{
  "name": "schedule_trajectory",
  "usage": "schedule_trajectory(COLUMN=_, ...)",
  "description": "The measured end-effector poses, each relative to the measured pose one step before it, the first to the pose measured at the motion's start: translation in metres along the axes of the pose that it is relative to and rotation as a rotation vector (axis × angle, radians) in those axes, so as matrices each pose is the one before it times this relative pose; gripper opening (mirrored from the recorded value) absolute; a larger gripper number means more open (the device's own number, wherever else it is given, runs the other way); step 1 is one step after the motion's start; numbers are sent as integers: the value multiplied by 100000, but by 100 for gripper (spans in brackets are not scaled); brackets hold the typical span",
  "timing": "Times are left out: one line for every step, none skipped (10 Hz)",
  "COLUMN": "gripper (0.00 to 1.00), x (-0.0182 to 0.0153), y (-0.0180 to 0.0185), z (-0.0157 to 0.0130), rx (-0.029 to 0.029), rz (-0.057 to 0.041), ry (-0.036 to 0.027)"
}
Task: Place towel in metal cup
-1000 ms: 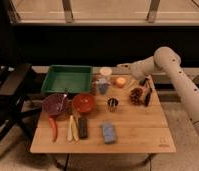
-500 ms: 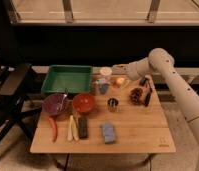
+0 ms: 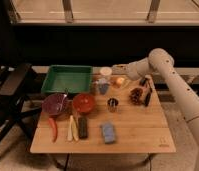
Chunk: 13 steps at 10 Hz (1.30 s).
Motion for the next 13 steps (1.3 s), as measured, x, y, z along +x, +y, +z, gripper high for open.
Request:
schedule_trajectory(gripper=80, x=-44, y=-584, z=1521, rx=856, rz=-3016, ry=-541)
schedule_trajectory(gripper=80, x=55, y=-373, z=1024, rx=346, rz=-1541, ry=-788)
schedule_trajectory(gripper=80, x=800, y=22, z=978, rx=-37, rz=-1129, ry=-601)
schedule_trajectory(gripper=80, x=515, y=354, z=795, rx=-1105, rz=-1097, ry=83)
schedule_trajectory(gripper=80, x=287, y=382, z=920, rx=-1620, rz=-684, ry=-226)
schedule_trajectory(gripper=80, x=99, y=172, z=685, rx=-1223, rz=-381, ry=-349)
schedule_trajectory(gripper=80, x=295, y=399, z=878, rx=-1578, rz=-3, ry=-237)
schedule_trajectory(gripper=80, x=266, y=191, z=466, rx=-654, rz=207, ry=91)
schedule_trajectory(gripper=80, x=220, y=189, z=428, rx=-366, rz=389, ry=-75)
schedule_trajectory(gripper=80, x=115, y=41, z=422, rx=-83, rz=411, ry=-363)
schedule_trajectory(gripper=80, x=8, y=-3, z=565, rx=-148, rz=369, ry=-691)
schedule_trajectory(gripper=80, x=-49, y=-79, z=394, rx=-98, rz=120, ry=-468)
schedule_trajectory(gripper=80, x=-23, y=-5, z=571, rx=-315, rz=333, ry=-731)
